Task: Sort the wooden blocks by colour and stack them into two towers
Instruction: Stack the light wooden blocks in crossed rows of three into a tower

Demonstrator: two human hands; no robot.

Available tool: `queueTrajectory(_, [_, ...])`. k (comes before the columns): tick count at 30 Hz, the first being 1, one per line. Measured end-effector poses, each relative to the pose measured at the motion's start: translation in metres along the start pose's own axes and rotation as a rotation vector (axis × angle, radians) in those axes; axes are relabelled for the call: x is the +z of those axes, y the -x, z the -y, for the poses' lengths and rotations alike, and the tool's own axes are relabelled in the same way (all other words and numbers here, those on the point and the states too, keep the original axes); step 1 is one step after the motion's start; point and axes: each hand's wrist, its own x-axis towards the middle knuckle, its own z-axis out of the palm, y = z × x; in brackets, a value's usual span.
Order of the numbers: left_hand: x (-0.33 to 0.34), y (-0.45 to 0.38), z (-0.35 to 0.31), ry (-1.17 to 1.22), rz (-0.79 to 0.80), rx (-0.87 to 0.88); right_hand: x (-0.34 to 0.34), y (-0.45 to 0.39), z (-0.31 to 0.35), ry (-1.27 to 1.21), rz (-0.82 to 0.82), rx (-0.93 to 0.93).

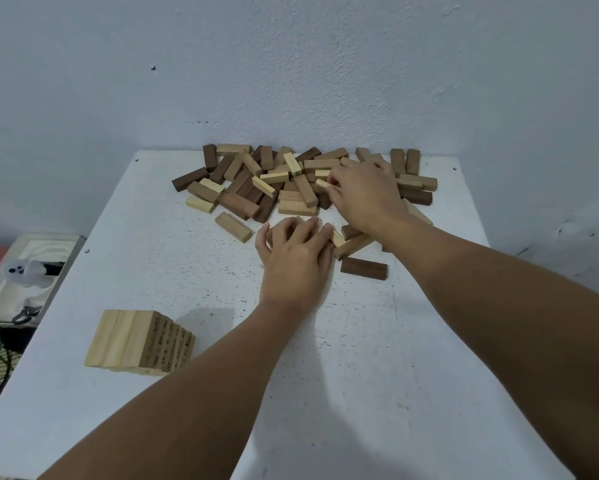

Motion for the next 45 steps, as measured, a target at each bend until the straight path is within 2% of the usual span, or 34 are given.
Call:
queueTrajectory(2, [-0.002, 0.000, -0.001, 0.010, 0.012, -0.015, 0.000, 0.006, -0.001, 0.006, -0.020, 0.017])
queueTrajectory(9, [-0.010, 0.004, -0.006, 0.023, 0.082, -0.034, -0.010, 0.059, 0.006, -0.279, -0.124, 0.160])
queueTrajectory(17, [-0.021, 0.023, -0.009, -0.143, 0.095, 0.036, -0.022, 0.143, 0.015, -0.424, -0.206, 0.261])
queueTrajectory(22, [-0.043, 0.040, -0.014, -0.250, 0.172, 0.120, -0.029, 0.196, 0.031, -0.503, -0.184, 0.289])
queueTrajectory(26, [-0.061, 0.067, -0.016, -0.257, 0.142, 0.139, -0.021, 0.225, 0.042, -0.539, -0.142, 0.310])
queueTrajectory(30, [-0.066, 0.095, -0.009, -0.153, 0.142, 0.156, -0.016, 0.244, 0.044, -0.583, -0.166, 0.327])
queueTrajectory(34, [-0.070, 0.120, -0.002, 0.175, 0.261, 0.136, -0.019, 0.247, 0.046, -0.579, -0.169, 0.285])
queueTrajectory(37, [-0.076, 0.128, 0.000, 0.376, 0.243, 0.070, -0.015, 0.248, 0.047, -0.560, -0.157, 0.221])
queueTrajectory(40, [-0.076, 0.126, -0.003, 0.356, 0.265, 0.010, -0.011, 0.249, 0.047, -0.516, -0.151, 0.195])
queueTrajectory(45, [-0.070, 0.124, 0.001, 0.358, 0.233, 0.046, -0.009, 0.247, 0.046, -0.504, -0.186, 0.232])
